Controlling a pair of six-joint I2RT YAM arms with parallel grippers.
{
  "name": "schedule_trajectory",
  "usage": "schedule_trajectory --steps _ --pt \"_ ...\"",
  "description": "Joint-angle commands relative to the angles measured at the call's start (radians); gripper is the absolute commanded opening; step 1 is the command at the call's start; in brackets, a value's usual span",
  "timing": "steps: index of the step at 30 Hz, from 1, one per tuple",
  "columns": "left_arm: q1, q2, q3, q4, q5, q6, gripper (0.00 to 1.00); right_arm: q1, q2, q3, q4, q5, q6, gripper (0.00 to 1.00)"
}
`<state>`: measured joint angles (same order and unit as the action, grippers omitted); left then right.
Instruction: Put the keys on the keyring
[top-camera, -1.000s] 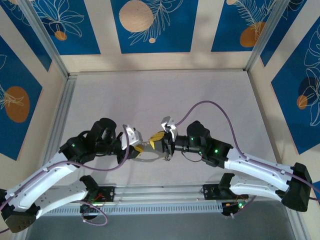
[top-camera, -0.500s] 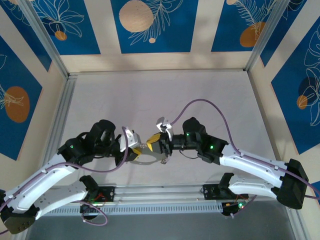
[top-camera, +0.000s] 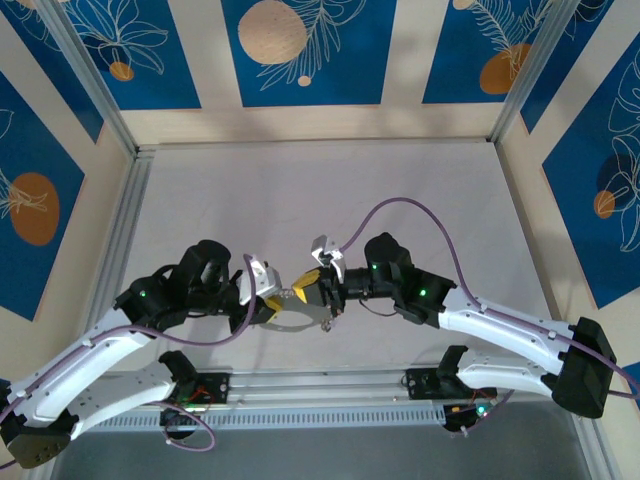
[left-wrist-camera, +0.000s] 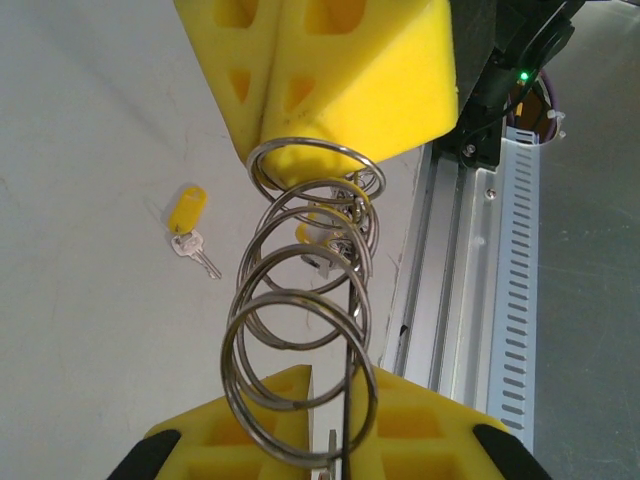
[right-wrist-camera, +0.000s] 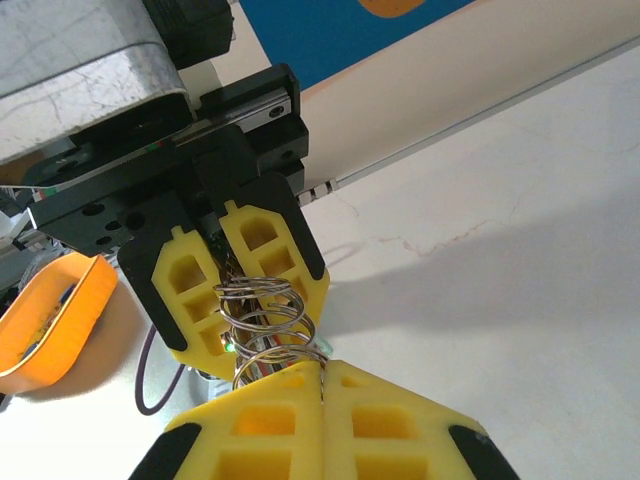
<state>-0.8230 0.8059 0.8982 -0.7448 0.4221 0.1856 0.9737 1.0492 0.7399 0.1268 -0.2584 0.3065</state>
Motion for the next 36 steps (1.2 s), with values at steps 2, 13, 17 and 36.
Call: schedule_trajectory --steps 2,13,17,36 --pt "-0.01 -0.004 0.013 0.072 0.027 0.002 0.0 0.016 -0.043 0.001 0.041 -0.032 -0.047 0.0" --pt "-0.01 0.009 0.031 0.051 0.034 0.011 0.0 -0.033 -0.115 0.013 -0.061 -0.042 -0.105 0.0" --pt "-0.01 0.016 0.041 0.048 0.038 0.011 0.0 -0.036 -0.103 0.022 -0.079 -0.082 -0.093 0.1" --pt "-0.01 0.009 0.048 0.056 0.045 0.0 0.0 -0.014 -0.055 -0.011 -0.012 -0.034 -0.048 0.32"
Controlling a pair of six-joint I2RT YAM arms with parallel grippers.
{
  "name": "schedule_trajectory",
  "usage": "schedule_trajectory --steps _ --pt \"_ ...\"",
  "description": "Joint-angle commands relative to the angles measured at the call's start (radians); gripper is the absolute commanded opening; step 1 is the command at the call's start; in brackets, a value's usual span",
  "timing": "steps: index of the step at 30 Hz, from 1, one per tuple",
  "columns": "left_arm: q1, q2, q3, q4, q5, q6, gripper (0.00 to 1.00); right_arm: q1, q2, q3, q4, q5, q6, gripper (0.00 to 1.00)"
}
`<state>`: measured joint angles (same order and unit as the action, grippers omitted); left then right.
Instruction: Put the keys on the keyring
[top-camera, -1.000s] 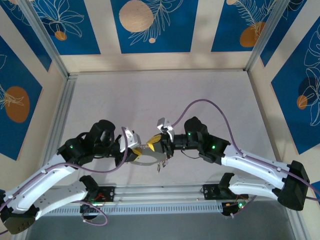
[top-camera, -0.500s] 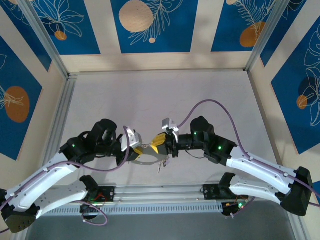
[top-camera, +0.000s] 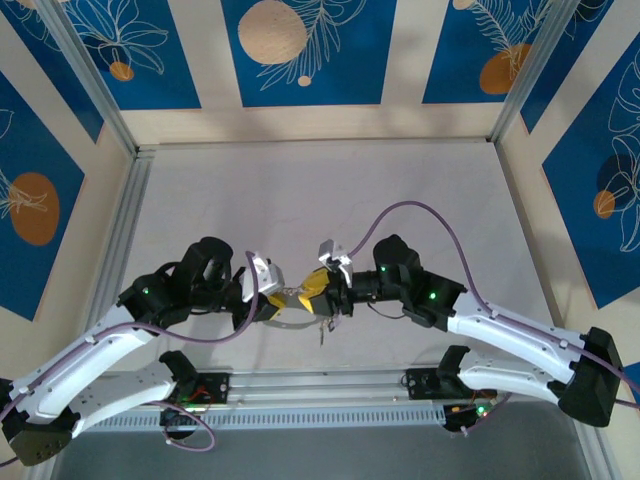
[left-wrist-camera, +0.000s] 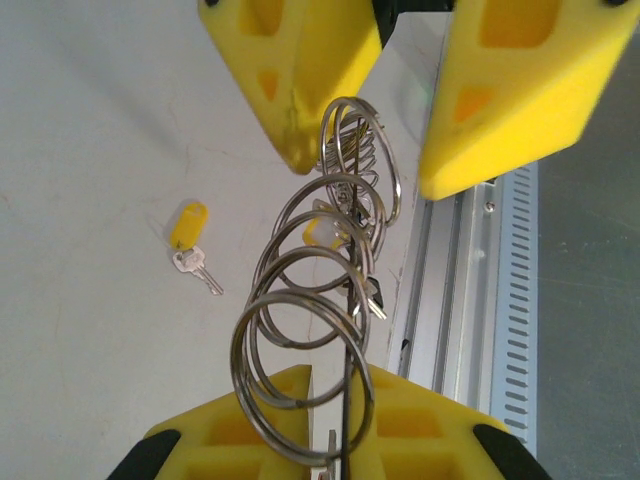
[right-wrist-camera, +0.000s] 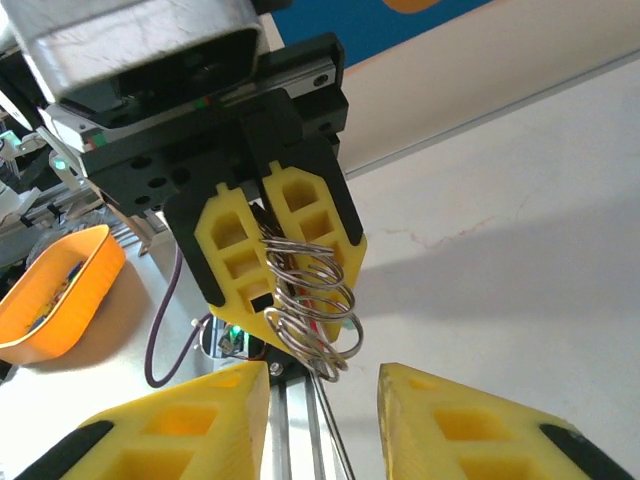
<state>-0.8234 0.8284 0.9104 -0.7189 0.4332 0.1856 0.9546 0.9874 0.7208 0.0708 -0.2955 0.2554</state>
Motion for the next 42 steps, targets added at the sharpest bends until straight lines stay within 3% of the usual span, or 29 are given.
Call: schedule_trajectory --steps 1,4,13,20,23,32,42 --pt "-0.01 -0.015 0.035 0.03 0.035 -0.001 0.0 0.006 0.011 0.009 0.048 0.004 0.004 0.3" --pt "-0.01 -0.015 0.032 0.032 0.038 -0.001 0.0 0.008 0.012 0.001 0.077 -0.009 0.011 0.21" --pt "-0.01 -0.015 0.022 0.041 0.039 -0.004 0.0 0.007 0.032 -0.007 0.137 -0.042 0.031 0.13" --pt "-0.01 -0.016 0.019 0.039 0.036 -0.004 0.0 0.007 0.026 -0.009 0.137 -0.052 0.019 0.0" --pt "-0.01 -0.015 0.018 0.039 0.035 -0.004 0.0 0.013 0.002 -0.012 0.125 -0.021 -0.003 0.0" --pt "-0.01 -0.003 0.025 0.016 0.027 0.008 0.0 0.096 -0.026 0.113 -0.171 0.381 -0.262 0.0" --pt "-0.01 0.015 0.033 0.008 0.048 0.017 0.0 0.182 0.011 0.175 -0.208 0.741 -0.448 0.0"
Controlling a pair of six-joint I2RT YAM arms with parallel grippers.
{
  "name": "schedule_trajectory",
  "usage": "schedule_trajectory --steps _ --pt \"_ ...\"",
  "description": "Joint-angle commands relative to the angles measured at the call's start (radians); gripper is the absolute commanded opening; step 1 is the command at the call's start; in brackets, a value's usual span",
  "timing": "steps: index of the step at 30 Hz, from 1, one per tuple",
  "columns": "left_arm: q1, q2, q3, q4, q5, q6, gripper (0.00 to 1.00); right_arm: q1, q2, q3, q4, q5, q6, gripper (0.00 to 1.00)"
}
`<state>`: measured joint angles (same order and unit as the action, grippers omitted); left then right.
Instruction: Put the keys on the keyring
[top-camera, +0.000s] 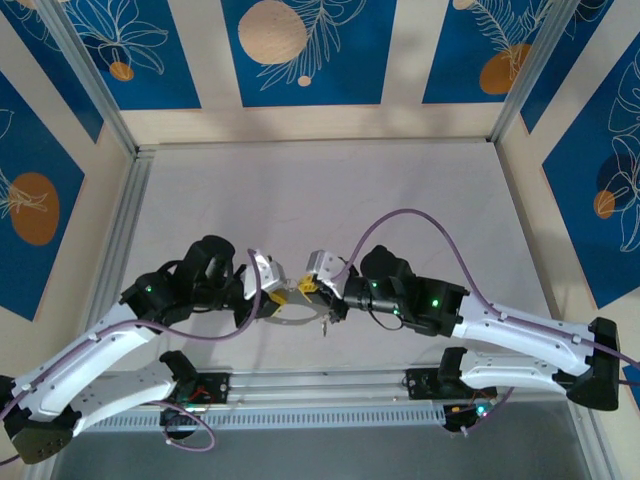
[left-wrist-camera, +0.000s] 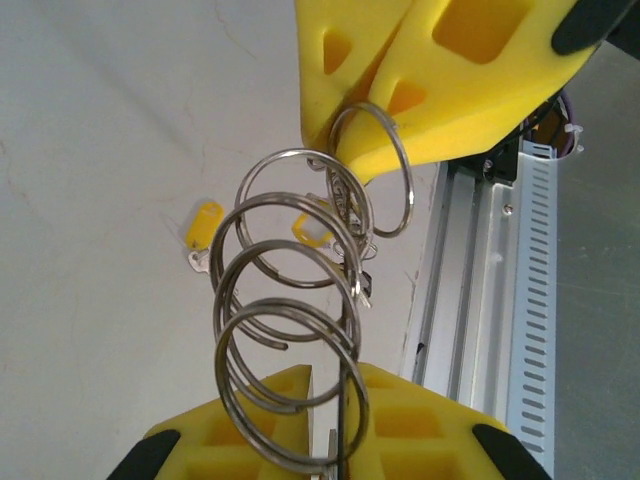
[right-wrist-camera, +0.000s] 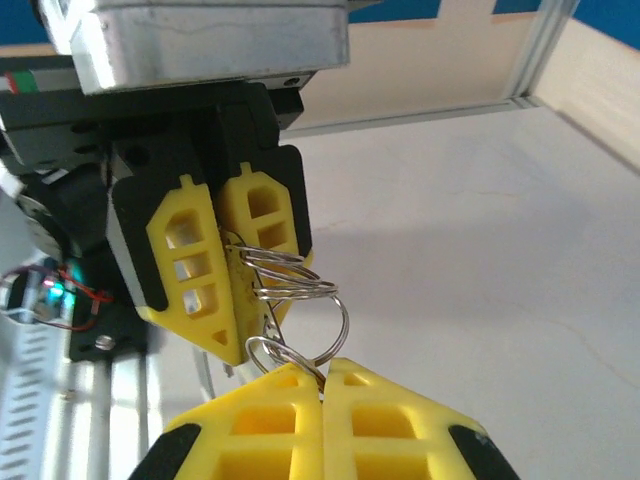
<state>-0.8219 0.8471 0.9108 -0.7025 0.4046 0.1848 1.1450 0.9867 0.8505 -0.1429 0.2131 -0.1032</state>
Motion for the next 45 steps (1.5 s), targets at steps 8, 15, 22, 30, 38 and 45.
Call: schedule_trajectory --steps 8,15,22,30,38,45 --pt "-0.012 0.003 0.036 -0.026 0.08 0.026 0.0 0.018 0.037 0.09 -0.024 0.415 -0.179 0.0" --pt "-0.011 0.003 0.042 -0.033 0.079 0.031 0.0 0.098 0.058 0.085 0.044 0.437 -0.342 0.0" --pt "-0.012 -0.003 0.042 -0.037 0.072 0.033 0.0 0.214 0.02 -0.041 0.331 0.525 -0.541 0.0" --pt "-0.013 -0.004 0.05 -0.043 0.069 0.034 0.0 0.316 0.102 -0.12 0.629 0.692 -0.87 0.0" --pt "-0.012 -0.012 0.047 -0.048 0.07 0.032 0.0 0.311 0.207 -0.151 0.907 0.783 -1.098 0.0" --pt "-0.012 -0.022 0.042 -0.048 0.068 0.034 0.0 0.284 0.117 -0.164 0.85 0.756 -1.019 0.0"
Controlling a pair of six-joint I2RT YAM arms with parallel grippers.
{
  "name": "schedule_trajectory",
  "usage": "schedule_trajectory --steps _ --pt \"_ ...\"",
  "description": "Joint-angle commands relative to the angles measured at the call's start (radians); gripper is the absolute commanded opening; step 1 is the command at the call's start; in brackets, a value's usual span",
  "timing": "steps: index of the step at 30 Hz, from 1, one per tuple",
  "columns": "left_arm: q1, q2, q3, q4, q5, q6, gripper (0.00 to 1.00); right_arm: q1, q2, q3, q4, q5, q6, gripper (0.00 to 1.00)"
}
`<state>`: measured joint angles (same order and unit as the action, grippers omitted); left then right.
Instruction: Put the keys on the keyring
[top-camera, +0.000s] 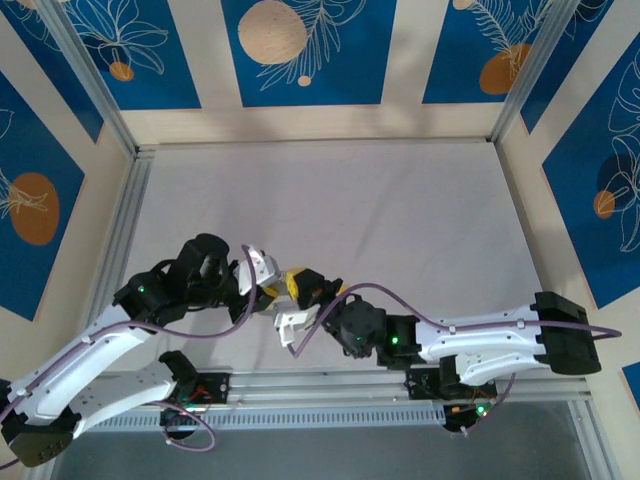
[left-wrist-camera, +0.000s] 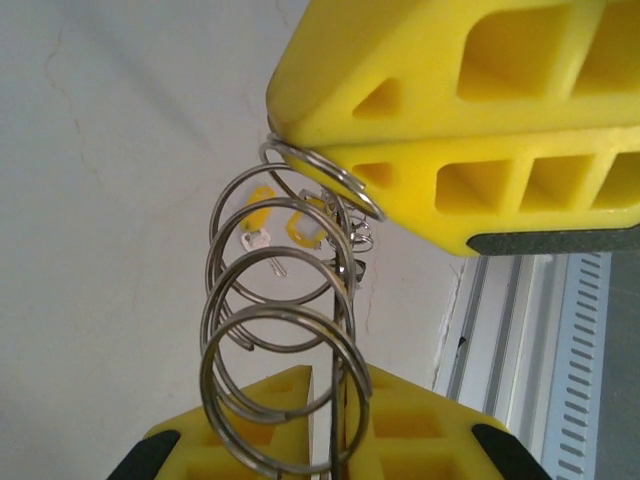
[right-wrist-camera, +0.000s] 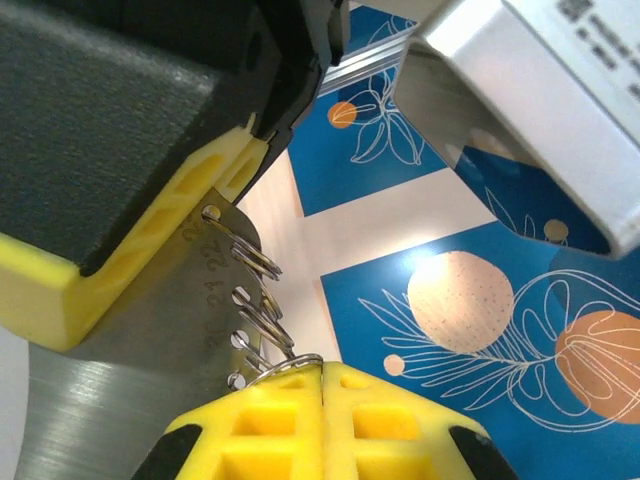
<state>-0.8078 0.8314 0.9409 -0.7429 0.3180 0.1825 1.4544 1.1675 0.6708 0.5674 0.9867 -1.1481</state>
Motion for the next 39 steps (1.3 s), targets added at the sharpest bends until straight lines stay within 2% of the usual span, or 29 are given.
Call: schedule_trajectory --steps 1,5,11,15,17,21,28,31,36,39 --pt "-0.025 -0.007 0.008 -0.005 0.155 0.036 0.0 -0.03 -0.09 0.015 0.121 -0.022 0.046 0.0" --pt "-0.026 -0.008 0.002 0.0 0.162 0.035 0.0 -0.043 -0.182 0.025 -0.028 -0.067 0.156 0.0" --pt "-0.026 -0.003 0.006 0.002 0.164 0.037 0.0 -0.023 -0.155 0.036 -0.077 -0.103 0.115 0.0" --pt "-0.027 -0.009 0.004 0.001 0.159 0.034 0.0 -0.031 -0.225 0.052 -0.174 -0.165 0.226 0.0" --pt "-0.025 -0.011 0.001 0.002 0.158 0.032 0.0 -0.048 -0.283 0.059 -0.247 -0.208 0.308 0.04" --pt "-0.026 -0.009 -0.004 0.01 0.163 0.032 0.0 -0.126 -0.407 0.082 -0.447 -0.374 0.506 0.13" --pt "-0.025 -0.005 0.004 0.012 0.173 0.033 0.0 -0.217 -0.474 0.117 -0.623 -0.53 0.664 0.23" --pt "-0.025 -0.006 0.011 0.001 0.18 0.035 0.0 -0.301 -0.471 0.152 -0.731 -0.691 0.78 0.32" --pt "-0.026 0.004 0.029 -0.023 0.214 0.047 0.0 -0.563 -0.416 0.21 -0.862 -1.172 1.021 0.51" --pt "-0.027 0.026 0.042 -0.044 0.236 0.056 0.0 -0.655 -0.374 0.22 -0.849 -1.405 1.103 0.62"
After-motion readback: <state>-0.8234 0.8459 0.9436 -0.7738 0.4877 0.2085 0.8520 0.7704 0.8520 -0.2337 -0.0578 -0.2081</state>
